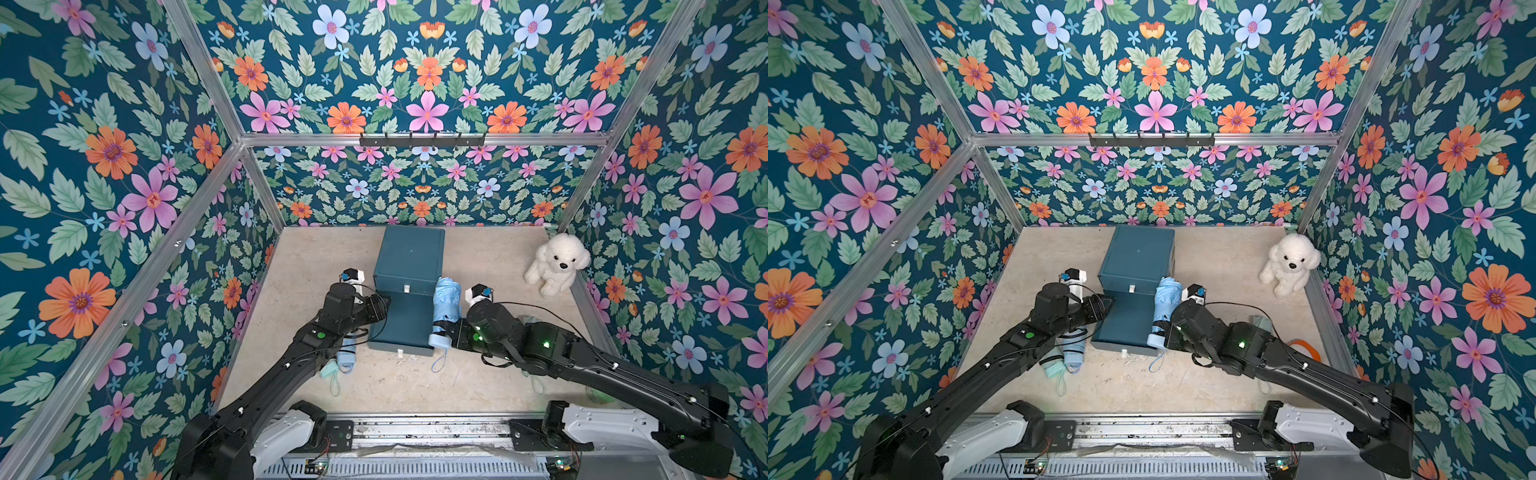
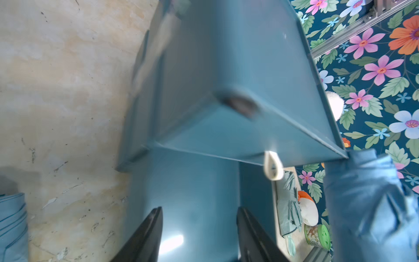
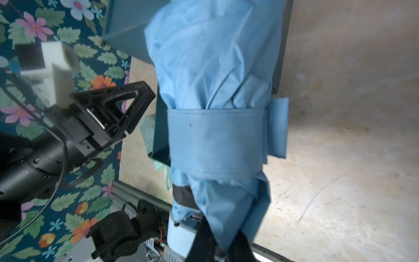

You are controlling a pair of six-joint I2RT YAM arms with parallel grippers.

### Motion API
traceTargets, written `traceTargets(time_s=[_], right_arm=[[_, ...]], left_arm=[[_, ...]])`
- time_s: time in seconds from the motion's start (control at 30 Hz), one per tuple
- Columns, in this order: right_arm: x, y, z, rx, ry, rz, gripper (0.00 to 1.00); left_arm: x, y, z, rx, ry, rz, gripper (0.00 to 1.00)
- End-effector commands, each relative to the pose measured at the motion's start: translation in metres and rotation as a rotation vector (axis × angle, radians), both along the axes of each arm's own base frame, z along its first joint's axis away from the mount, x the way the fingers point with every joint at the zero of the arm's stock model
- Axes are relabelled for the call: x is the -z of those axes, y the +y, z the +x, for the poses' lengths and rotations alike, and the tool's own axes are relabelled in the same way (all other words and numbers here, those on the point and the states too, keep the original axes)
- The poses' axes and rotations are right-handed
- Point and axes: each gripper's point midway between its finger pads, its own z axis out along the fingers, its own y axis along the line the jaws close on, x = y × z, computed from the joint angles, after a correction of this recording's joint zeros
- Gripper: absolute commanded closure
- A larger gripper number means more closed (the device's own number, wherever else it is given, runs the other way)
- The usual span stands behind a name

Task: Place the umbrella in the drawer by color
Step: Pick up the umbrella from the center of the board, then adjust the storage box at the center of the board, then place the umbrella in the drawer.

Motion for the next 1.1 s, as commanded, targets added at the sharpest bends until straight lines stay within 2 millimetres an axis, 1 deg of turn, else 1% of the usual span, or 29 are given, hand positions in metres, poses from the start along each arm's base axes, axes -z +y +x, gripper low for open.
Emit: traceTargets(time_s=[0.0, 0.07, 0.1, 0.17, 0.2, 0.23, 0.33, 0.43, 0.5, 0.53, 0.57, 0.63, 0.67, 0.77, 0.83, 0.9, 0.97, 1.07], right_arm=[[-0.009, 0.044, -0.012, -0.121, 0.072, 0.144, 1.00], [-0.008, 0.053, -0.011, -0.143, 0.074, 0.134, 1.00], [-0.009, 0.053, -0.009, -0.142, 0.070, 0.121, 1.00], [-0.010, 0.044, -0.005, -0.109, 0.053, 0.083, 1.00], [-0.013, 0.038, -0.004, -0.093, 0.043, 0.079, 1.00], [-0.016, 0.032, -0.005, -0.079, 0.036, 0.080, 1.00], [-0.018, 0.014, -0.009, -0.048, 0.031, 0.077, 1.00], [-0.013, 0.003, -0.018, -0.035, 0.044, 0.093, 1.00], [-0.010, 0.002, -0.027, -0.048, 0.046, 0.111, 1.00], [-0.010, 0.004, -0.034, -0.071, 0.043, 0.119, 1.00], [-0.010, 0.008, -0.041, -0.094, 0.038, 0.124, 1.00], [-0.012, 0.014, -0.054, -0.136, 0.027, 0.121, 1.00], [-0.011, 0.018, -0.060, -0.157, 0.022, 0.112, 1.00], [-0.010, 0.029, -0.074, -0.205, 0.016, 0.103, 1.00], [-0.008, 0.035, -0.077, -0.219, 0.020, 0.100, 1.00], [-0.007, 0.042, -0.078, -0.229, 0.022, 0.107, 1.00], [-0.005, 0.048, -0.077, -0.235, 0.025, 0.112, 1.00], [-0.007, 0.058, -0.076, -0.245, 0.020, 0.110, 1.00]], left_arm=[[-0.003, -0.003, 0.004, 0.000, -0.016, -0.018, 0.43], [0.000, -0.002, 0.004, 0.000, -0.015, -0.009, 0.43], [0.002, -0.001, 0.005, -0.006, -0.014, 0.002, 0.44], [0.004, 0.003, 0.005, -0.017, -0.015, 0.030, 0.45], [0.000, 0.005, 0.005, -0.020, -0.026, 0.033, 0.45], [-0.006, 0.009, 0.005, -0.039, -0.043, 0.037, 0.43], [-0.035, 0.020, 0.009, -0.098, -0.103, 0.033, 0.35], [-0.066, 0.037, 0.024, -0.205, -0.144, 0.075, 0.31], [-0.088, 0.054, 0.039, -0.292, -0.174, 0.124, 0.27], [-0.097, 0.063, 0.048, -0.335, -0.178, 0.139, 0.24], [-0.104, 0.070, 0.059, -0.362, -0.173, 0.137, 0.22], [-0.109, 0.079, 0.080, -0.382, -0.149, 0.108, 0.21], [-0.108, 0.082, 0.091, -0.390, -0.141, 0.113, 0.17], [-0.104, 0.083, 0.116, -0.414, -0.134, 0.168, 0.13], [-0.095, 0.084, 0.130, -0.423, -0.118, 0.190, 0.12], [-0.081, 0.078, 0.143, -0.395, -0.081, 0.196, 0.12], [-0.065, 0.071, 0.151, -0.362, -0.038, 0.211, 0.16], [-0.051, 0.067, 0.149, -0.337, 0.004, 0.229, 0.21]])
